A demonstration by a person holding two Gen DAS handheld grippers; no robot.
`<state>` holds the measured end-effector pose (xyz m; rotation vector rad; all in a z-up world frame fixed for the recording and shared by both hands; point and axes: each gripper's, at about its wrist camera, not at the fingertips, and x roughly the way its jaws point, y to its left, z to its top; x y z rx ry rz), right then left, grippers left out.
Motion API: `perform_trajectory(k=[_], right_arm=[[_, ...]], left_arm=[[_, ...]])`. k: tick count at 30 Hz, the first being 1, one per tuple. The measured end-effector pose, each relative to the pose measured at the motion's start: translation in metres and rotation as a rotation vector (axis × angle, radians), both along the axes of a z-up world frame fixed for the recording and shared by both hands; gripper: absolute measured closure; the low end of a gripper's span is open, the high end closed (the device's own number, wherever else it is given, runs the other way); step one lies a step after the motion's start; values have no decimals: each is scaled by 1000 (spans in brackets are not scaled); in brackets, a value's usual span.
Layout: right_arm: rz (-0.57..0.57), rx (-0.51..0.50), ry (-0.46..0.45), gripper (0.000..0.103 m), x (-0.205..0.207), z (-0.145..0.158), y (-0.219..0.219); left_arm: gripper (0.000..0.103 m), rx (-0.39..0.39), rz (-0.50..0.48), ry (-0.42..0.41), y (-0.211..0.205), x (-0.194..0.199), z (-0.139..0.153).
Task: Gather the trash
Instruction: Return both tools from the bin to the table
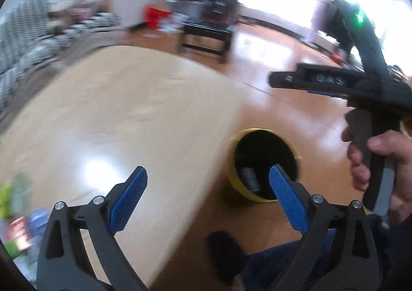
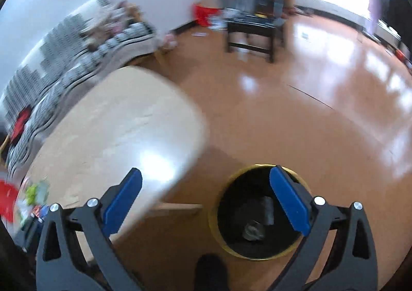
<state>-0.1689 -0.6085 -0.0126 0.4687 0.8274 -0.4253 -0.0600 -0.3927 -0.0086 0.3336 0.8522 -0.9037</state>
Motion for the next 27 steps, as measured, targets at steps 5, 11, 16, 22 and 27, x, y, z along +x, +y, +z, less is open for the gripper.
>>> perform_trajectory(k=[5, 11, 16, 22, 27], right_arm=[[241, -11, -28, 7, 73, 17, 104], [530, 25, -1, 7, 147, 21, 231], [661, -6, 29, 7, 164, 17, 307], [623, 52, 44, 7, 191, 6, 321], [587, 147, 62, 7, 222, -9, 325]], left_arm=[[10, -15, 274, -35, 125, 40, 33], [10, -50, 583, -61, 283, 67, 45], [9, -61, 757, -15, 383, 86, 29], [9, -82, 817, 34, 437, 95, 19], [9, -63, 803, 41, 437, 107, 6]])
